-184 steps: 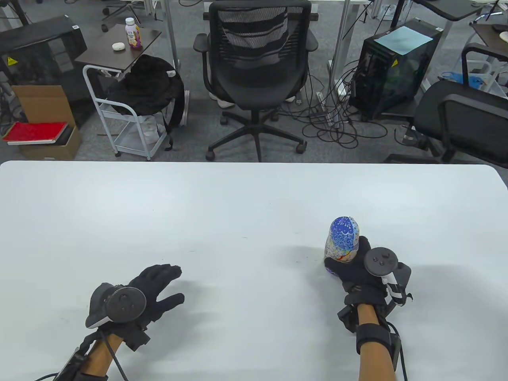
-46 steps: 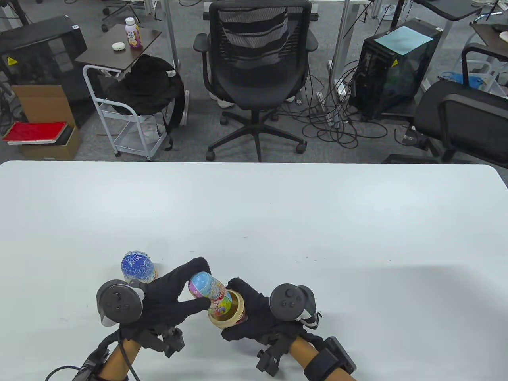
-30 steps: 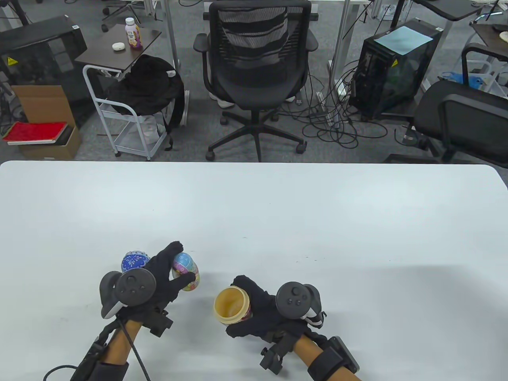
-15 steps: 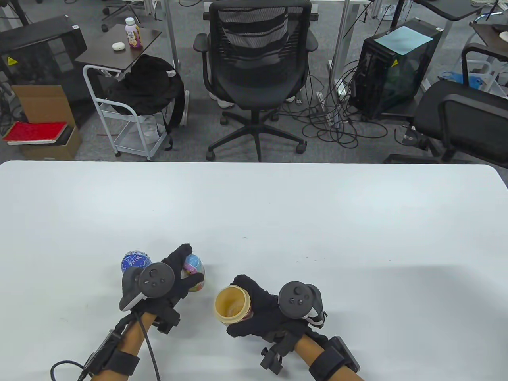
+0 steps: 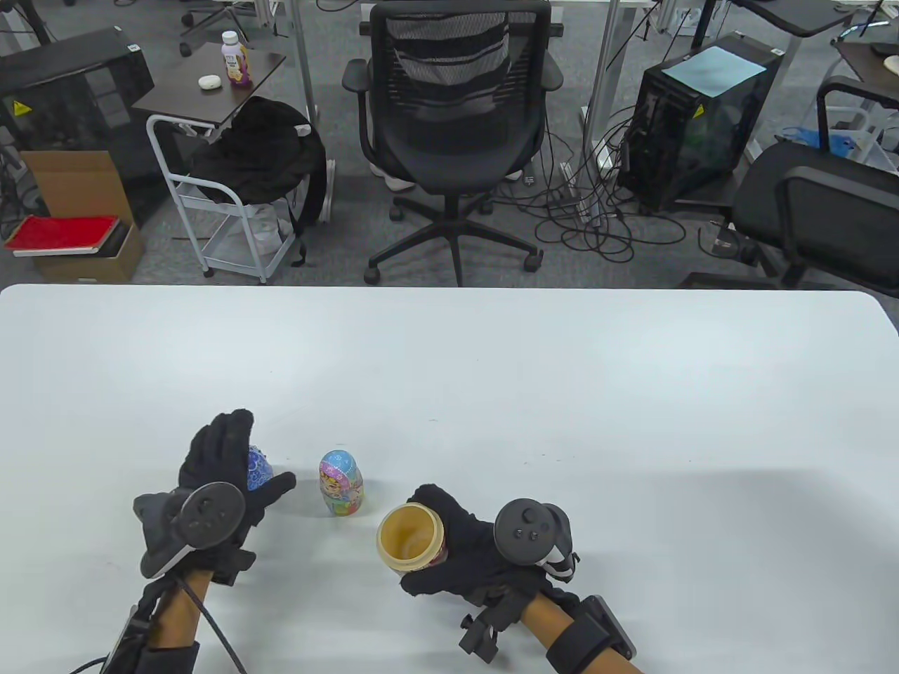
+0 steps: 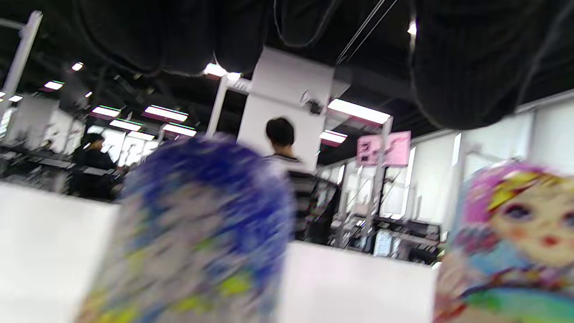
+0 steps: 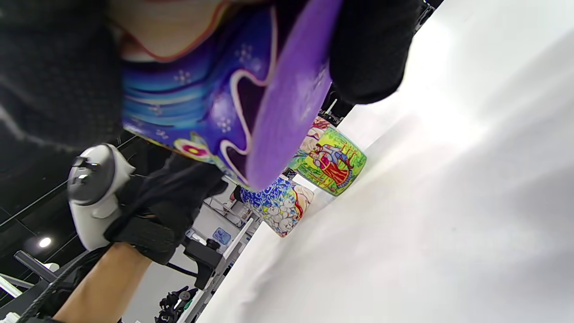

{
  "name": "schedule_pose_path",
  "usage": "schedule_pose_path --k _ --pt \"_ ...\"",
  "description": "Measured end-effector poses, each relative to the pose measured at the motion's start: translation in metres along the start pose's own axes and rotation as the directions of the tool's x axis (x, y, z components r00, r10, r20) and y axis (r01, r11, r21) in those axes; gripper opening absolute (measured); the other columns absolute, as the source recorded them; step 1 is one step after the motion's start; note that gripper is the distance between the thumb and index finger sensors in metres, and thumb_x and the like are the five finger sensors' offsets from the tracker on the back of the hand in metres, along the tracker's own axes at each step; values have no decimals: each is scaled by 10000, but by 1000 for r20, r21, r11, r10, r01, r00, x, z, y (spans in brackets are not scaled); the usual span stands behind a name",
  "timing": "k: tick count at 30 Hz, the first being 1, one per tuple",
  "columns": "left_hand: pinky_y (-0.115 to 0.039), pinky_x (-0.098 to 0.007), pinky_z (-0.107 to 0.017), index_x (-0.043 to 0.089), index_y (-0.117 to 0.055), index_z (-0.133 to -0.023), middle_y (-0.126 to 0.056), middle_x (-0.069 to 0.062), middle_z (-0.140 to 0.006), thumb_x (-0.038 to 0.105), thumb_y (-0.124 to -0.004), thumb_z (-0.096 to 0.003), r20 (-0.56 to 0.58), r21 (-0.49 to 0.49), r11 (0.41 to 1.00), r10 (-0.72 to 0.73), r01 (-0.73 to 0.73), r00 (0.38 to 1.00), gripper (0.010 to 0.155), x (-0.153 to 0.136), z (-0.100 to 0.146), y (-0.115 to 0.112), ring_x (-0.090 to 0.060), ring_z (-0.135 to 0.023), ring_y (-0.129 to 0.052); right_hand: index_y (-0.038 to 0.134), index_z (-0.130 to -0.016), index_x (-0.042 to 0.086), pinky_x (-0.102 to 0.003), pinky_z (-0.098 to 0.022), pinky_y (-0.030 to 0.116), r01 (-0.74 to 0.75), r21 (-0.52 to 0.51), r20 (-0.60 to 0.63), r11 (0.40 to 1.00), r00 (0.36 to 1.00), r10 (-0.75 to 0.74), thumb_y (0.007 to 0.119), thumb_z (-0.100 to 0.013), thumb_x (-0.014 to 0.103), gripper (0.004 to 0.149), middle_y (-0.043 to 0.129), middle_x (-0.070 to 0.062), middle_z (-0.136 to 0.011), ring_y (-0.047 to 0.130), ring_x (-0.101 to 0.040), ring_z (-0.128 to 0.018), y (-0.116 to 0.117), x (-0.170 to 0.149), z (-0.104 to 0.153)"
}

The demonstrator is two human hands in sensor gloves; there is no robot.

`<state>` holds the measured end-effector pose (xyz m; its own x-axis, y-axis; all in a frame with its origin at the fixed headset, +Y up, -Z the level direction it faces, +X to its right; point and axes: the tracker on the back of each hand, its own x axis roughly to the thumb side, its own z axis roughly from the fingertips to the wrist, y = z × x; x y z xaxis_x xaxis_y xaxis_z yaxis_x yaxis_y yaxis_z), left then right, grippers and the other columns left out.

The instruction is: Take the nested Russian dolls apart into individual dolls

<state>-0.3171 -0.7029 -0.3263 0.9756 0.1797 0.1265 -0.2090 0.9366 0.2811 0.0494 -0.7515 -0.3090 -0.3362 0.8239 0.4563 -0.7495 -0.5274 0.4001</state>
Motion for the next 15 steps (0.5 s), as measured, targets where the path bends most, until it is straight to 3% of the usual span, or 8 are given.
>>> schedule_pose_path --k 5,7,10,12,15 --pt "-595 -693 -663 151 -211 -1187 -281 -381 -1157 657 -781 -505 -100 -237 968 63 -85 993 1022 -22 -4 -33 -657 -987 -468 340 -1100 82 -438 -592 830 -29 -1 14 1000 999 29 961 -294 614 1148 612 -250 -1087 722 -472 -946 -1 1 1" --pt "-599 -687 -665 196 -166 -1174 -254 -384 -1152 651 -768 -518 -102 -283 957 37 -65 994 1000 -24 -6 -43 -656 -986 -470 342 -1100 81 -442 -591 828 -8 3 6 1000 1000 8 964 -292 609 1149 610 -251 -1088 718 -474 -947 -1 0 1" --pt "-649 -650 -658 213 -207 -1150 -341 -374 -1139 580 -786 -540 -87 -201 979 4 -21 996 917 -25 -8 -46 -614 -975 -566 346 -1098 76 -442 -585 831 -40 3 11 999 999 40 963 -292 611 1148 616 -254 -1082 724 -478 -939 -1 -2 2" --pt "-718 -604 -635 161 -250 -1139 -500 -340 -1103 540 -810 -541 -95 -180 982 45 -62 994 903 -24 -8 -46 -546 -924 -723 344 -1097 76 -438 -586 833 -42 -3 18 999 999 42 959 -293 616 1147 615 -253 -1082 725 -475 -940 -2 0 2" --pt "-739 -590 -620 153 -306 -1140 -552 -335 -1084 539 -837 -537 -91 -142 984 91 -103 992 892 -24 -8 -39 -517 -878 -785 338 -1101 80 -440 -594 827 -15 -3 10 1000 1000 15 964 -291 609 1151 609 -248 -1089 718 -475 -948 -1 0 1"
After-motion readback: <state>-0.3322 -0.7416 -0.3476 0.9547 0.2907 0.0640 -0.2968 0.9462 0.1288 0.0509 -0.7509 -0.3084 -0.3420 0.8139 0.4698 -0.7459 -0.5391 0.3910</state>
